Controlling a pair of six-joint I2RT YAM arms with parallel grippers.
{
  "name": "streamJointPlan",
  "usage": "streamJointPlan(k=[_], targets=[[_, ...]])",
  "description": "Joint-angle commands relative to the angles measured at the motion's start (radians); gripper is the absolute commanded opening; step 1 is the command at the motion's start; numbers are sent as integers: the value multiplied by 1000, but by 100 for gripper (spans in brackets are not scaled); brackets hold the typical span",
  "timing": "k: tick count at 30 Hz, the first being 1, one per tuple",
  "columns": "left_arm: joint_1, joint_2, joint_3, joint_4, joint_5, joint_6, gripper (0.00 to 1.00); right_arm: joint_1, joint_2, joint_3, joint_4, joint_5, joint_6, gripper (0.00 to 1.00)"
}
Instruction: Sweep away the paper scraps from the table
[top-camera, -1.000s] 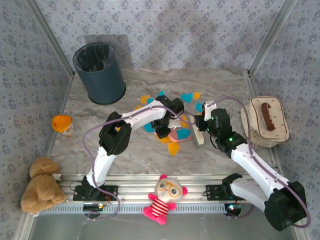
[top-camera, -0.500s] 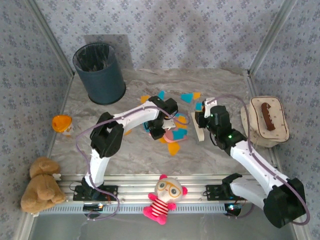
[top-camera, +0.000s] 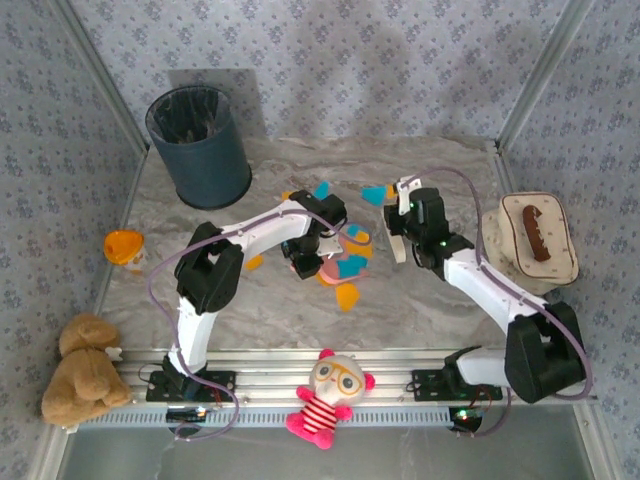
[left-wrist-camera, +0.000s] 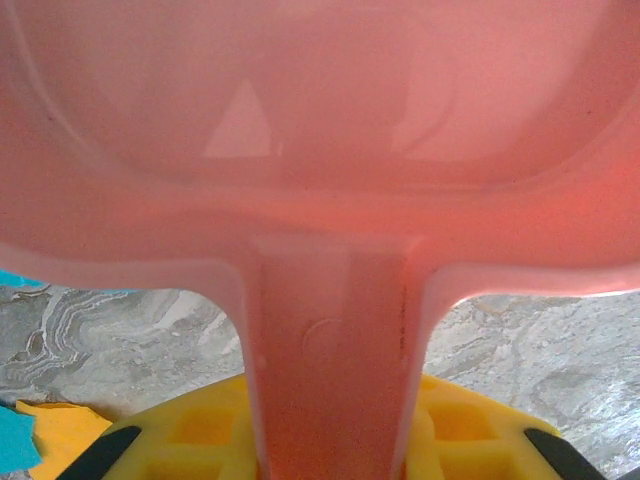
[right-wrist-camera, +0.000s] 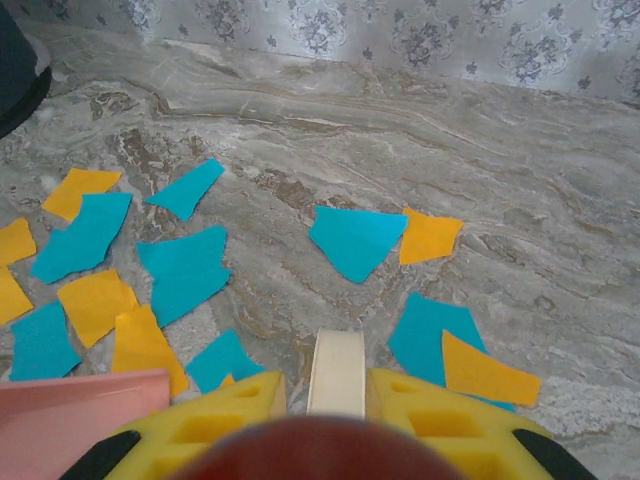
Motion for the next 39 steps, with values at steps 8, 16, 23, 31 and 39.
streamJointPlan(k=[8,16,23,31,39], targets=[[14,-6,38,-40,45,-29,0,2,85,59,62,-130,-49,0],[13,42,86,-54,58,-36,0,44,93,53,19,-203,-46,0],[14,61,104,-56,59,-38,0,83,45,35,-14,-179,-39,0],[13,64,109,-51,76,-29,0,107,-18,27,-50,-238,-22,0],[2,53,109,-42,77,-17,0,115,-71,16,-62,-141,-13,0]])
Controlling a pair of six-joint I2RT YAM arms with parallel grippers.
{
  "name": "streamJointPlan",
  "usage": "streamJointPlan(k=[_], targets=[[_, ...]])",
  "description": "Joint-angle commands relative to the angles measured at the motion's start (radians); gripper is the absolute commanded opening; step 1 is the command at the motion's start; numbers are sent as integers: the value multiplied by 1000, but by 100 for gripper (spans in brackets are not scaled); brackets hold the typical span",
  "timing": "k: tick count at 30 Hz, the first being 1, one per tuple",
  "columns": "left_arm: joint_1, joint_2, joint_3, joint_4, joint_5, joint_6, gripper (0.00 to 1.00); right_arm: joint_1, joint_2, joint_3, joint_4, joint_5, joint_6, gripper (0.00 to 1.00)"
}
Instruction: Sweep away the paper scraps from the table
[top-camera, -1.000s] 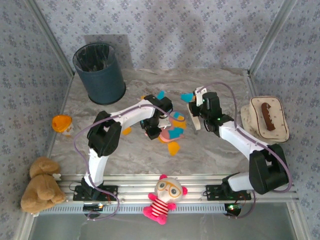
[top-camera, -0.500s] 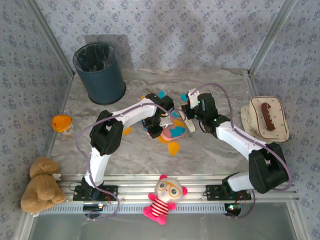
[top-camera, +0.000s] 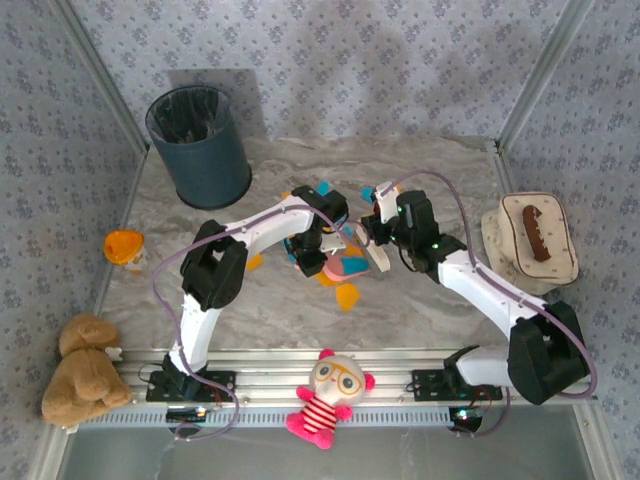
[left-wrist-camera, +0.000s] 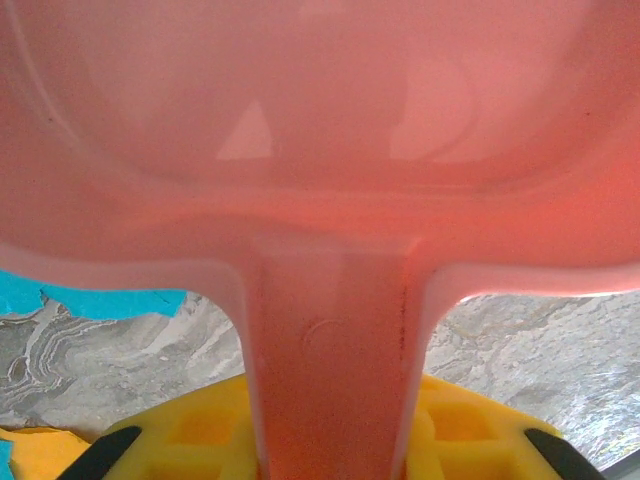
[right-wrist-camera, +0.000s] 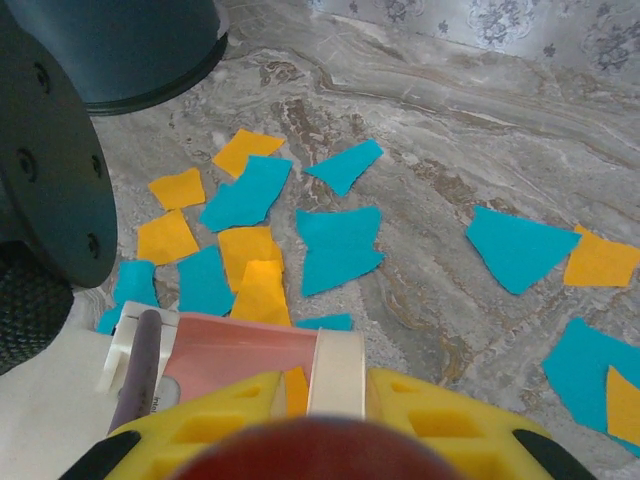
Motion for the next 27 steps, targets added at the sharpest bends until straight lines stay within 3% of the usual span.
streamJointPlan(k=[1,13,27], targets=[[-8,1,36,-6,22,9,0,15,-59,-6,-8,71,22,0],[-24,2,83,10,17,37,0,-35,-178,-46,-27,262,69,0],[-30,151,347,-28,42,55,0,-336,-150,-57,21,223,99,0]])
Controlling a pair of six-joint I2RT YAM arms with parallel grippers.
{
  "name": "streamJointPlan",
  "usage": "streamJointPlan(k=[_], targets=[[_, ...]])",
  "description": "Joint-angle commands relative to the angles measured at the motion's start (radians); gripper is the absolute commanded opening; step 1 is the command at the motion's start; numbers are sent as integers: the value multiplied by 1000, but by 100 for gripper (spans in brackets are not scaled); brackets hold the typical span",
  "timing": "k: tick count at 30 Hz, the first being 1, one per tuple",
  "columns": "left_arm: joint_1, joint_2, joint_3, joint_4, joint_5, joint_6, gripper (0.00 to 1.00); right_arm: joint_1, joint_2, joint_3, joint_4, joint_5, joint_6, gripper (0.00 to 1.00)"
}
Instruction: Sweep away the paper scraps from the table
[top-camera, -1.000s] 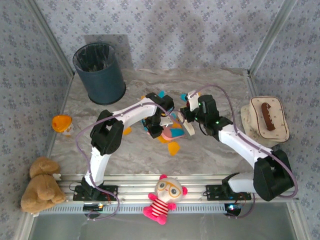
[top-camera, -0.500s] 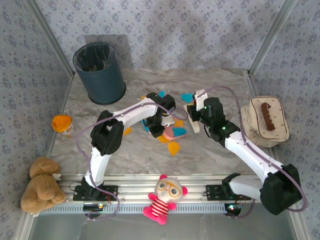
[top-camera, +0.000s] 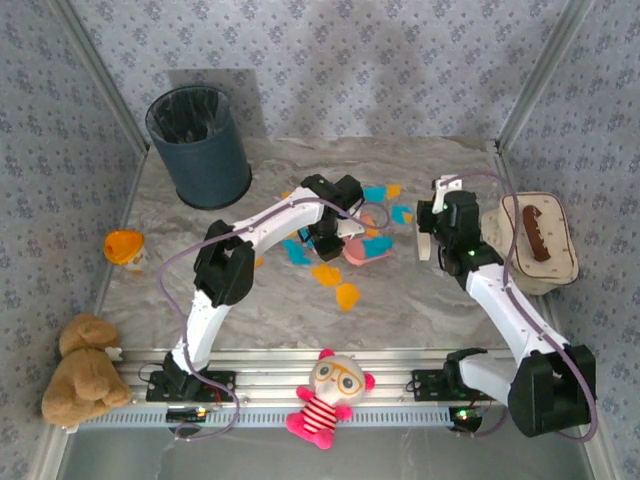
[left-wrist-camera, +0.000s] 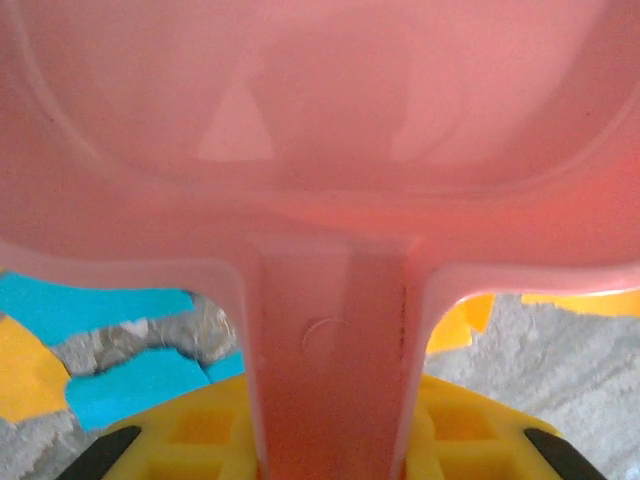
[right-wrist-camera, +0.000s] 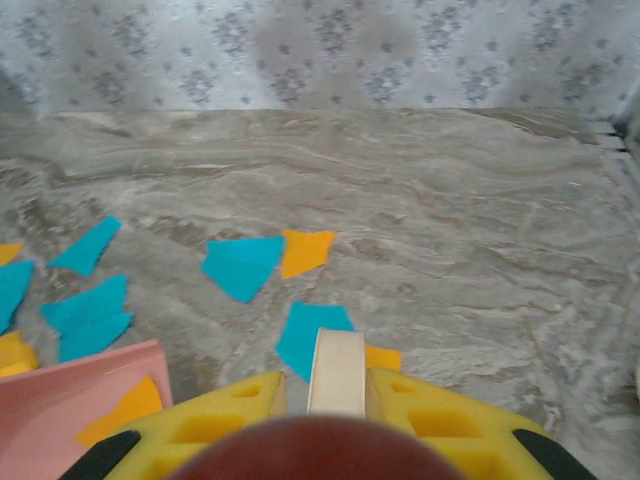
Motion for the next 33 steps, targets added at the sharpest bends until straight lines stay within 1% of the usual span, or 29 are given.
streamJointPlan(k=[1,7,11,17,25,33], targets=[[-6,57,104,-47,26,18,0,-68,25,9,52,14,14,0],[-4,131,206,-83,24,18,0,-160,118,43,110,-4,-41,0],[-5,163,253,-110,25,17,0,-179,196,82,134,-14,-89,0],[-3,201,291,-140,31,6,0,-183,322,168,135,-21,-137,0],[-1,252,341,-189,53,-21,0,-163,473,293,74,-130,-190,0],[10,268,359,-223,77,-43,0,-114,540,352,17,-240,-262,0]])
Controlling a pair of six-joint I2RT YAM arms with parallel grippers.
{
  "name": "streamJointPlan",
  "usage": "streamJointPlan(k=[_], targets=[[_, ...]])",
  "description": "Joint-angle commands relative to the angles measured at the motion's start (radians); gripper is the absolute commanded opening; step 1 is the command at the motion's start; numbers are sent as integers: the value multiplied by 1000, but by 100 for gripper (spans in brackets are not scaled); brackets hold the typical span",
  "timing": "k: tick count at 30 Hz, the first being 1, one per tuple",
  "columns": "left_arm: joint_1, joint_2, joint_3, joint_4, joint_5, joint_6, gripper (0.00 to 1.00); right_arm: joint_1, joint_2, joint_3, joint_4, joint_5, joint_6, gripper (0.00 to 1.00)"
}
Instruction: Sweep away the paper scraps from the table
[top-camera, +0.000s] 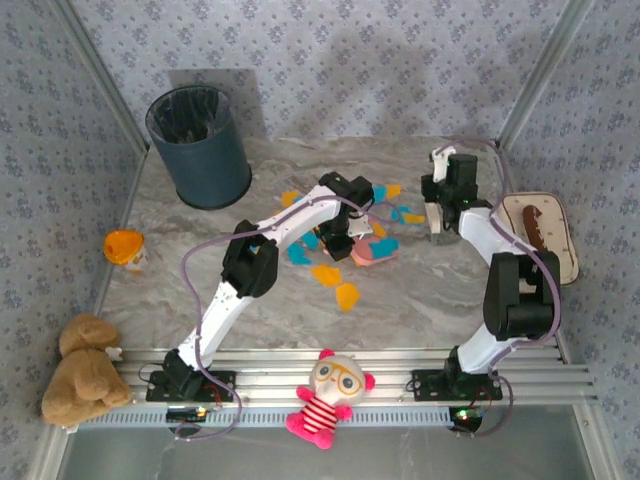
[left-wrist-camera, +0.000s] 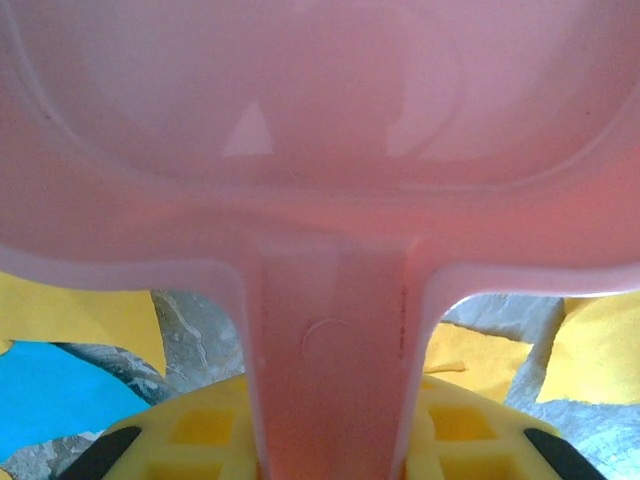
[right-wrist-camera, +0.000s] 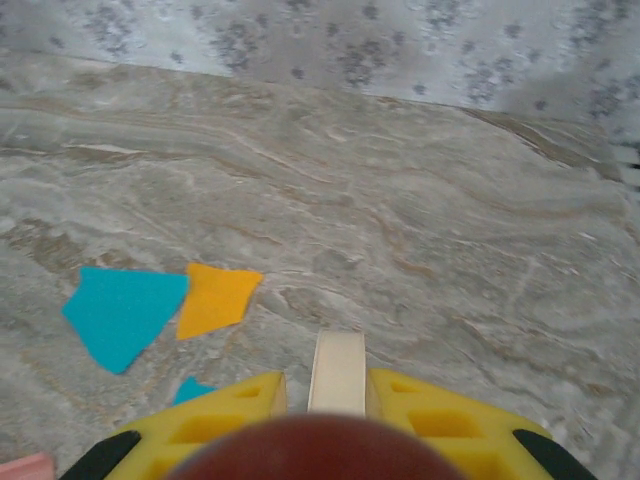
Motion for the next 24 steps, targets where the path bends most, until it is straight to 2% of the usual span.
streamJointPlan(k=[1,13,24], targets=[[8,15,42,-56,36,-16,0,24,28,33,-68,-99,-53,0],[13,24,43,-63,43,-14,0,94,6,27,-183,-268,-155,0],[22,34,49,-53,42,-31,0,182,-86,-38,-250,-278,-154,0]])
